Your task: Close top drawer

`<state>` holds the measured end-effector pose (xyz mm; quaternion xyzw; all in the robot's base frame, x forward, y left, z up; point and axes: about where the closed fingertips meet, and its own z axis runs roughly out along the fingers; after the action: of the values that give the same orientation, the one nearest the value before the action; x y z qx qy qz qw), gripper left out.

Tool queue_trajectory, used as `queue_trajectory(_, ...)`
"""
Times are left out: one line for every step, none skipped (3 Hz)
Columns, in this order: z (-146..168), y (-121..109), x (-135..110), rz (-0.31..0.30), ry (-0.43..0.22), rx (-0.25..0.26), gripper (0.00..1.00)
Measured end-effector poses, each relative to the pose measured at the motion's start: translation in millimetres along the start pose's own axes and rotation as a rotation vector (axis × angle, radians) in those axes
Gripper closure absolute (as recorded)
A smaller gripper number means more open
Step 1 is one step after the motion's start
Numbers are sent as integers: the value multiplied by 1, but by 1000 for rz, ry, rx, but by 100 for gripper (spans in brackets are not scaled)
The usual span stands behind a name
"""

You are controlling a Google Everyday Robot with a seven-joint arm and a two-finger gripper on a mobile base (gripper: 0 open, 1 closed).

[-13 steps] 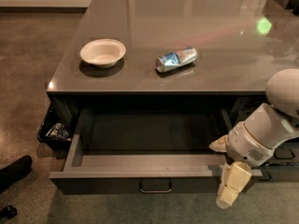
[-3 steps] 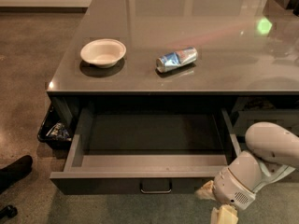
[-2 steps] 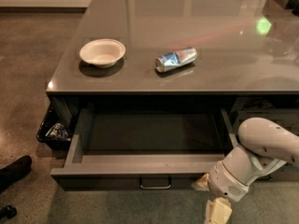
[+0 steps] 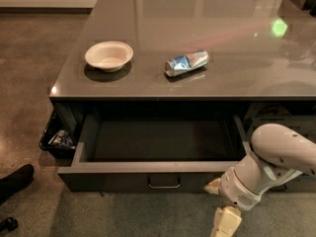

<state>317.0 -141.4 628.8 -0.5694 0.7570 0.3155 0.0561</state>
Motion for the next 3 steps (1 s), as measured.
queue_trajectory(-2, -19, -6, -3, -18, 78, 0)
queue_trajectory(-2, -19, -6, -4, -18, 78, 0)
queue_trajectory(-9, -42, -16, -33, -36, 114, 0)
